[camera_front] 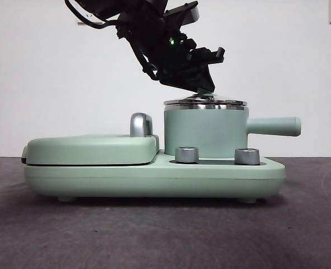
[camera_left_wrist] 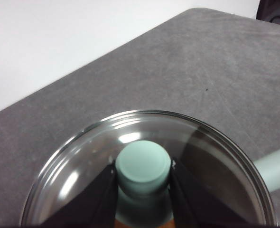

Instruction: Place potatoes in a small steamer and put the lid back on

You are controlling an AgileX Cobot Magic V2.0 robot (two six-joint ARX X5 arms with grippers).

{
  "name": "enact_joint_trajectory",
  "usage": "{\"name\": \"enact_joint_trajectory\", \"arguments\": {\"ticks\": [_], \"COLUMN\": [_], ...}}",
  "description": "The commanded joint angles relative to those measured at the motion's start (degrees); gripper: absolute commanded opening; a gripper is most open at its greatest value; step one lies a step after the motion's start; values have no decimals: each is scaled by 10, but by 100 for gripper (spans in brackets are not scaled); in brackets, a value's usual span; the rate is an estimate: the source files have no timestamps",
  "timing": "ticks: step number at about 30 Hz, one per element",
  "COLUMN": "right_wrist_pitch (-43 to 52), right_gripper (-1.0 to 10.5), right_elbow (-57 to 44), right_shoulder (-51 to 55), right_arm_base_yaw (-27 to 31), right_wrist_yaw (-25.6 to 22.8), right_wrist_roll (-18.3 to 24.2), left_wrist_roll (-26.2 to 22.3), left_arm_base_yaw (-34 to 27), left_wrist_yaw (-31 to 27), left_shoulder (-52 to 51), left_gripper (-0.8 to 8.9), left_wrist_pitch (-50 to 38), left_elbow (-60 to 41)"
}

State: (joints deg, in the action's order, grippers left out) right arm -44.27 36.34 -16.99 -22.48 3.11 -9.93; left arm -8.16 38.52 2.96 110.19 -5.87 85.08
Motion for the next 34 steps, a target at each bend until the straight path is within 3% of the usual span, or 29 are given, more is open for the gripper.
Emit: {"name": "enact_joint_trajectory", "arguments": {"ticks": [1, 15, 24, 32, 34], "right_wrist_pitch": [5, 5, 5, 5, 5], "right_gripper": [317, 317, 317, 317, 317], "right_elbow": [2, 2, 2, 2, 2], "right_shoulder": [-1, -1, -1, -1, -1], "right_arm_base_yaw": [-3, -3, -3, -3, -3], "right_wrist_yaw": [-2, -2, -2, -2, -2], "right_wrist_roll": [-5, -3, -2, -2, -2], "left_wrist_roll": [-2, 2, 72, 74, 74], "left_arm_base_yaw": [4, 9, 1, -4, -4], "left_wrist_yaw": [1, 3, 45, 43, 43], "left_shoulder": [11, 11, 11, 11, 10], "left_gripper": [9, 9, 9, 11, 73], "left_wrist_pitch": [3, 47, 46, 50, 50], "left_elbow": [18, 18, 18, 18, 19]}}
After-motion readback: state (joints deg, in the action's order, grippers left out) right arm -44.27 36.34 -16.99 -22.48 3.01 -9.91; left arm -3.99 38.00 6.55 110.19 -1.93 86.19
